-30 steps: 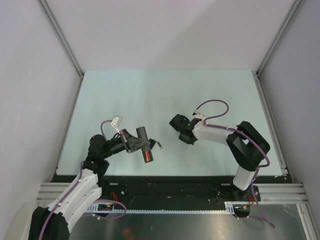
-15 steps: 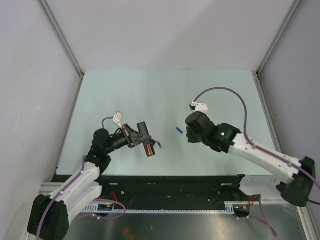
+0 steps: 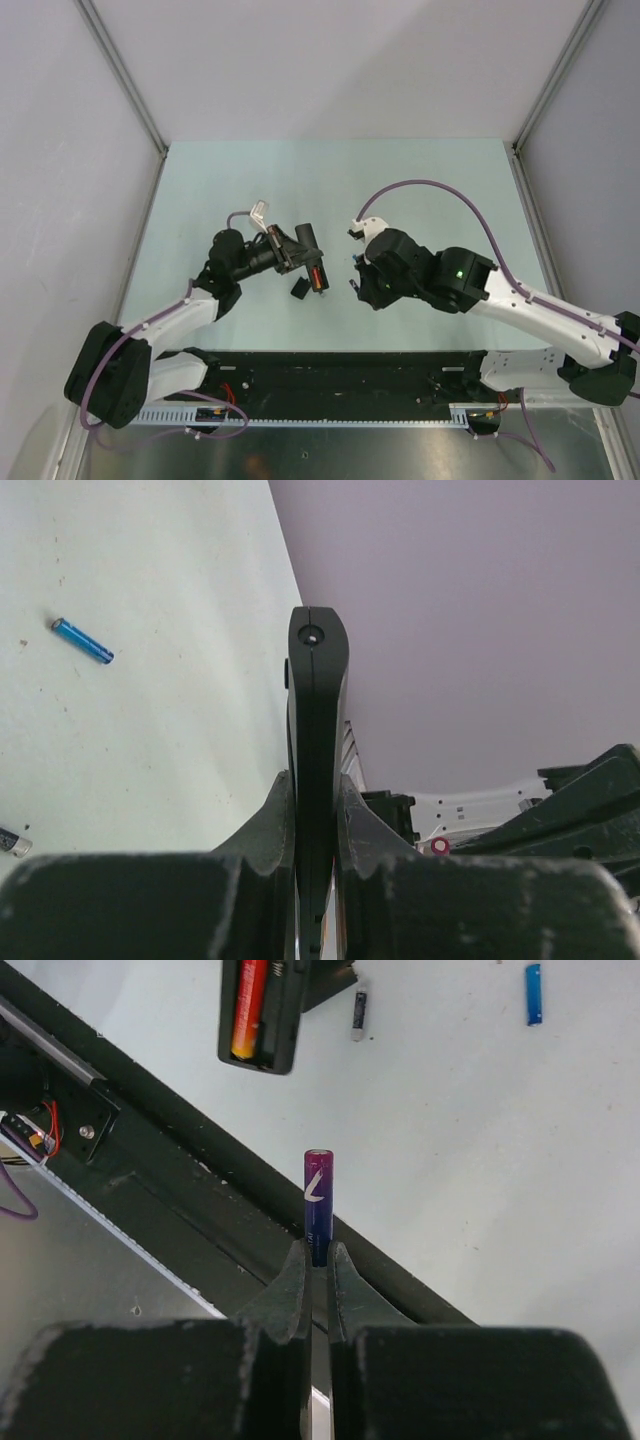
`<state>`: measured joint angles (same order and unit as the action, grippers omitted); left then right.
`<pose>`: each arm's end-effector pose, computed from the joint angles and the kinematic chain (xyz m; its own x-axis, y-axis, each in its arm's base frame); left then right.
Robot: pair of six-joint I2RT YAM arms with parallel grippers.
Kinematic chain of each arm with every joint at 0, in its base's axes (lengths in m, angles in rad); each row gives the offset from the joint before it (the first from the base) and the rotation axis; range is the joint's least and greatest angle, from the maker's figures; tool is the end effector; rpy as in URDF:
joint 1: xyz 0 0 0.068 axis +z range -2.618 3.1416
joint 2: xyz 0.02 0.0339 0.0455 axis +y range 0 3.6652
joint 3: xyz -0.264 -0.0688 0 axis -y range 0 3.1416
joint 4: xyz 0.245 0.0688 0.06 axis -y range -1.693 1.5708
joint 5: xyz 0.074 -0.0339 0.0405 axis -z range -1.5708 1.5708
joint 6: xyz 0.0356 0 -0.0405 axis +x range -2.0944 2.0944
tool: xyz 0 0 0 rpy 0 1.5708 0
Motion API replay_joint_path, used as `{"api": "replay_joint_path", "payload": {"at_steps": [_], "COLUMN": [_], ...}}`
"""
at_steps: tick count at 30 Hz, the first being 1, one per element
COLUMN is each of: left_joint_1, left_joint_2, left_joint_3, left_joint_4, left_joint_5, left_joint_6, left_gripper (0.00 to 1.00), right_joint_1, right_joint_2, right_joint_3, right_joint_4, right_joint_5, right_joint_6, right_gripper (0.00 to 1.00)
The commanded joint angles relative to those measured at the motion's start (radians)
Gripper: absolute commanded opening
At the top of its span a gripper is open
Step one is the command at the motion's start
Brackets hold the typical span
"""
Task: Load the batteries into the remote control
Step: Load the battery into the remote control.
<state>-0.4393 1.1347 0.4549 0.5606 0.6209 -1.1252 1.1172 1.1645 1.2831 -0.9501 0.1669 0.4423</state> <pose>0.2075 -0.1204 0.2332 -0.8303 -0.4208 -0.3655 0.2773 0.2570 -0.9258 0.1041 0.2000 0.3640 -0.6510 -0.3723 -0.6615 -0.6182 0.7658 0.1774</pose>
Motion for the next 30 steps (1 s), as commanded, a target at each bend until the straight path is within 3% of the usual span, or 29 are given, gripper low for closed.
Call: {"api": "replay_joint_path", "payload": {"at_steps": [1, 12, 30], "left_joint_1": [-0.044, -0.108, -0.116], "left_joint_2": [0.02, 0.005, -0.052], "left_joint_3": [0.039, 0.001, -0.038], "left_joint_4": [0.082, 0.14, 0.159], "left_joint_5": [-0.061, -0.131, -0.133], "left_joint_6": [0.018, 0.001, -0.021], "left_gripper": [0.0, 0.0, 0.0], "right_joint_1": [0.004, 0.006, 0.006], "right_joint_2": [0.044, 0.15, 0.185], "right_joint_3": [0.045, 0.055, 0.081], "right_joint_4": [0.031, 0.169, 0.149], "right_joint_5": [-0.053, -0.104, -0.018], "right_joint_6": [0.021, 0.07, 0.085], "right_gripper": [0.0, 0.0, 0.0]}}
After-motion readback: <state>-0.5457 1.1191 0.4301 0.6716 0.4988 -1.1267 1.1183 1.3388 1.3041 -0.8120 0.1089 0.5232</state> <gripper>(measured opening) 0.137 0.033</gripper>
